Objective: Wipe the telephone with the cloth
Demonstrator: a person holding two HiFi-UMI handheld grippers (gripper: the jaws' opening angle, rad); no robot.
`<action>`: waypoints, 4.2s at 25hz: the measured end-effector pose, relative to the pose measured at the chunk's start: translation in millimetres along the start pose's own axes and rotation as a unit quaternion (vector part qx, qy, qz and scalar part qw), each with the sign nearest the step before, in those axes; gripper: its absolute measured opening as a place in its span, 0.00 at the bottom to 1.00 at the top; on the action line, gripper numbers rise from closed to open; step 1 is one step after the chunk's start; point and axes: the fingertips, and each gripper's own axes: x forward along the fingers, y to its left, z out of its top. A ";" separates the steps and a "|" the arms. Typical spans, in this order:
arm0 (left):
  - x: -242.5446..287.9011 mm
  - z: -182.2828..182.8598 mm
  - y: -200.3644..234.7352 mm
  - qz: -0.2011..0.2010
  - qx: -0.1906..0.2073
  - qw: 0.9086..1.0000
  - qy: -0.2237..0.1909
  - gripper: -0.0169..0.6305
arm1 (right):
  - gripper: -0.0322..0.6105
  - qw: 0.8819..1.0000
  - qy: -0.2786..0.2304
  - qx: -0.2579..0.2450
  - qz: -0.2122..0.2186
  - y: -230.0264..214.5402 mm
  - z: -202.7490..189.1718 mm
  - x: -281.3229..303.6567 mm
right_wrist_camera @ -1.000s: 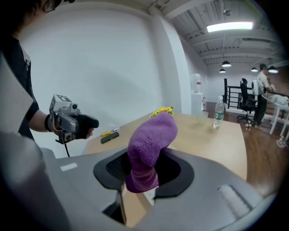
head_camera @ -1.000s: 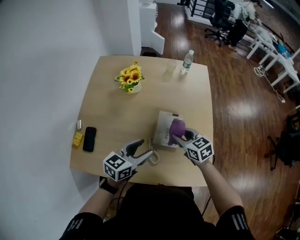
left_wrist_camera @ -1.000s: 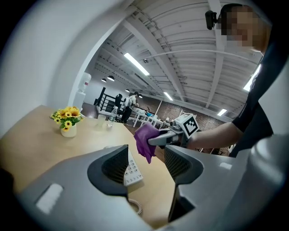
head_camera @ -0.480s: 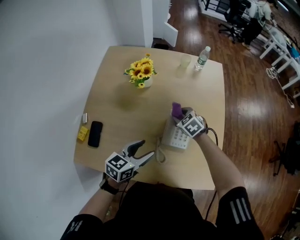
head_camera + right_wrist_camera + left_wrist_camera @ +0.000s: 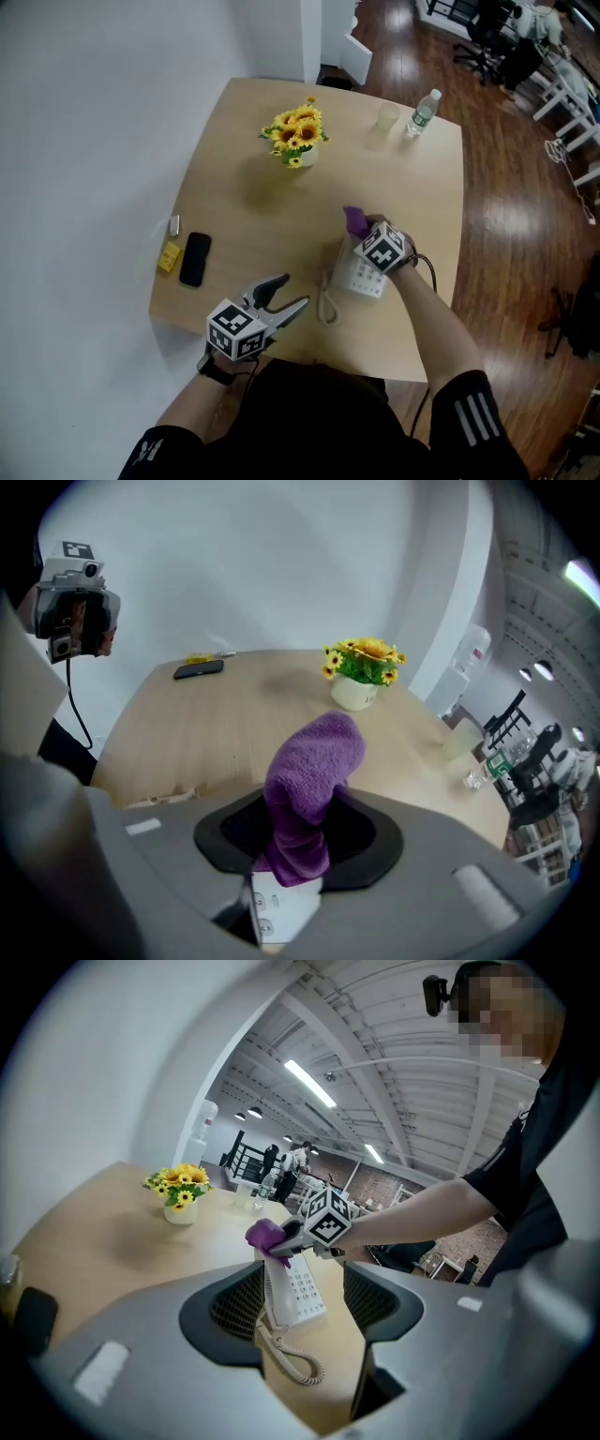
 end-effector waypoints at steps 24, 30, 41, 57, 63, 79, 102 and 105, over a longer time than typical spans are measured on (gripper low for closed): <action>30.2 6.1 -2.6 -0.008 0.015 1.000 0.017 0.43 | 0.27 0.988 0.018 -0.105 0.110 188.6 -66.5 -1.8; 58.7 -6.1 5.0 0.015 0.029 0.997 0.068 0.43 | 0.27 0.994 -0.030 -0.025 0.104 189.7 -66.6 -31.6; 171.6 -24.0 19.8 0.077 0.081 0.979 0.168 0.43 | 0.27 0.971 -0.151 0.184 0.002 130.7 -90.5 -139.8; 231.7 -58.8 65.2 0.236 0.076 0.948 0.200 0.43 | 0.28 0.958 -0.182 0.218 -0.047 102.4 -124.6 -192.0; 240.6 -64.8 73.1 0.245 0.066 0.948 0.192 0.42 | 0.28 0.956 -0.179 0.225 -0.047 101.6 -138.1 -196.7; 222.2 -33.3 47.4 0.161 -0.016 0.980 0.114 0.36 | 0.28 0.955 -0.185 0.229 -0.045 102.1 -136.5 -197.0; 24.2 151.6 -131.2 -0.403 -0.134 0.883 -0.201 0.35 | 0.28 0.934 -0.344 -0.039 -0.090 36.5 92.0 -340.2; 17.8 153.6 -140.3 -0.412 -0.123 0.881 -0.199 0.35 | 0.28 0.933 -0.327 -0.112 -0.098 55.6 118.5 -341.7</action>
